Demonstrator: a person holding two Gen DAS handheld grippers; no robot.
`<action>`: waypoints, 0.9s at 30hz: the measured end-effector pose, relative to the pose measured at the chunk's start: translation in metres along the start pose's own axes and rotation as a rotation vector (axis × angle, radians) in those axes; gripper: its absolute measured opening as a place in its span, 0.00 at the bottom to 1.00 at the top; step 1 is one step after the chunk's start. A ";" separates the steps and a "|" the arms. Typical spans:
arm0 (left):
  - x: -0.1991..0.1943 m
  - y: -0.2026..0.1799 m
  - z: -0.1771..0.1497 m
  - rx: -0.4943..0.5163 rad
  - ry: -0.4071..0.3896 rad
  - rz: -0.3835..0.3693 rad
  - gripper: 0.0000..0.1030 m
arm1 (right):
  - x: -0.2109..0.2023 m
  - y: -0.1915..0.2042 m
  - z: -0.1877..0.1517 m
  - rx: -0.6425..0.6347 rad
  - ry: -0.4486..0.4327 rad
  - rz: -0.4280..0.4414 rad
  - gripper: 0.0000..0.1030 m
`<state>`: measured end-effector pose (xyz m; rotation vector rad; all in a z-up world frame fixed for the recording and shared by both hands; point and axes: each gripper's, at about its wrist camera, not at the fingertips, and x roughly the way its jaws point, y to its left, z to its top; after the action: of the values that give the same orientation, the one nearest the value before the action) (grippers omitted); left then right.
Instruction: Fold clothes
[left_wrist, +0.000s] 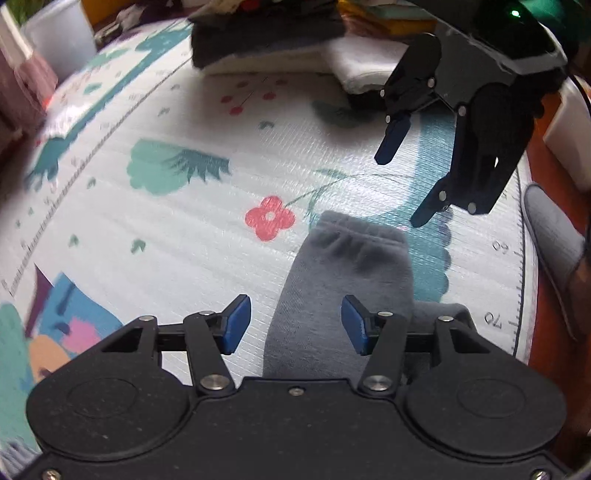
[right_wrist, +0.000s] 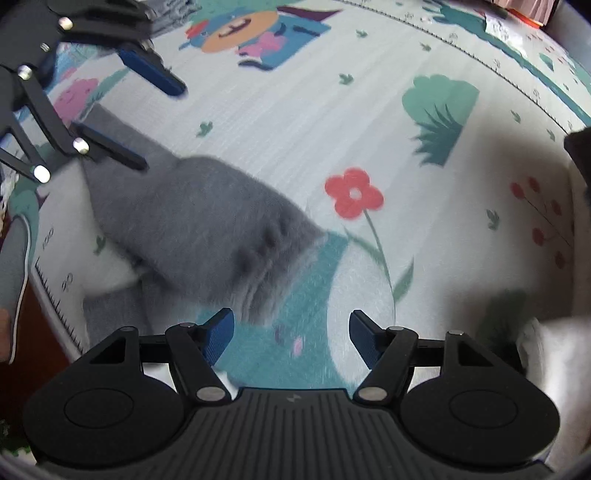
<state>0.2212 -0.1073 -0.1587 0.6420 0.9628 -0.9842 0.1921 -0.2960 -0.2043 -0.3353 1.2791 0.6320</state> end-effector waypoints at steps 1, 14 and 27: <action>0.004 0.004 -0.004 -0.014 0.000 -0.007 0.52 | 0.004 -0.004 0.003 0.008 -0.011 0.013 0.68; 0.001 0.093 -0.135 -0.172 0.199 -0.007 0.54 | 0.051 -0.049 0.027 0.147 -0.082 0.120 0.79; -0.024 0.129 -0.260 -0.272 0.383 0.090 0.59 | 0.068 -0.032 0.028 0.083 -0.028 0.253 0.49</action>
<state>0.2348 0.1687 -0.2499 0.6491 1.3660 -0.6451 0.2439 -0.2881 -0.2655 -0.0959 1.3274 0.7916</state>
